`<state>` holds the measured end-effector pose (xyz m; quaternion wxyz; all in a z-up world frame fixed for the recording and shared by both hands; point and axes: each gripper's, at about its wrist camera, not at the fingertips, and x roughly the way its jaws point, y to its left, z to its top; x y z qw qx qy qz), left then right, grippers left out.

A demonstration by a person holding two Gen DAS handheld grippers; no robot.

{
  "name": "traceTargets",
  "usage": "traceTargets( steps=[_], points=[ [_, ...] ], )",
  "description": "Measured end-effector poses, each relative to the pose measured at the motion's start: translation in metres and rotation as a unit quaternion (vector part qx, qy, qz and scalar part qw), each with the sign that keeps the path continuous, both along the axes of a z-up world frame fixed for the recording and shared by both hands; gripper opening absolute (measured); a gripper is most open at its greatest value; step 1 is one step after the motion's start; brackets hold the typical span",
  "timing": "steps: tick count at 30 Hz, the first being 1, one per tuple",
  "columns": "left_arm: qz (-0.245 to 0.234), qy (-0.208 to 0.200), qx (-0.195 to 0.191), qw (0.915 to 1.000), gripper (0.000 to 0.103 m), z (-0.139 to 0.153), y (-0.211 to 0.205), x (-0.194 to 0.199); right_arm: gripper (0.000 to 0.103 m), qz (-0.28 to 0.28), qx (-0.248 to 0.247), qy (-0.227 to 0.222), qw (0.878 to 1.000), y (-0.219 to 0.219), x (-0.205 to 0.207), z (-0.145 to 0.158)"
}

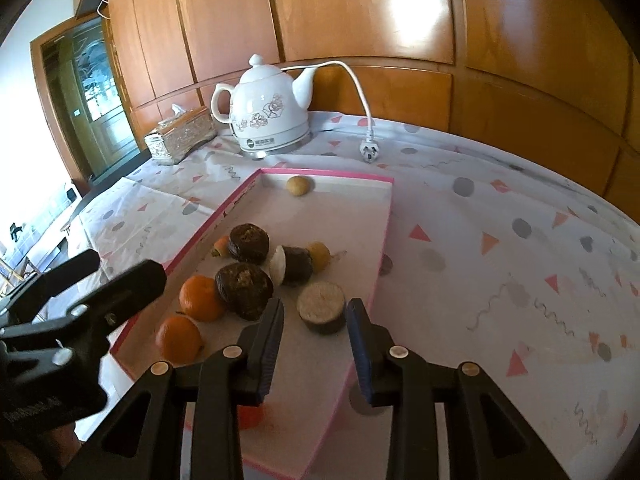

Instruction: Organize fruits

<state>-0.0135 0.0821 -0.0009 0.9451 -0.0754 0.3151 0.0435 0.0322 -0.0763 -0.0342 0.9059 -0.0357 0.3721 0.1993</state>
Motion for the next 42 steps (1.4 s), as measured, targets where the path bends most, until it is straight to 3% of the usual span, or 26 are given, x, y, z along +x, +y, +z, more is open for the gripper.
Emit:
traceTargets(
  steps=[16, 42],
  points=[
    [0.019, -0.011, 0.022, 0.9995, 0.103, 0.011, -0.002, -0.011, 0.033, -0.013, -0.006, -0.005, 1.000, -0.005, -0.012, 0.000],
    [0.026, -0.013, 0.023, 0.9993, 0.103, 0.013, 0.001, -0.011, 0.033, -0.007, -0.012, -0.006, 1.000, 0.000, -0.013, 0.001]
  ],
)
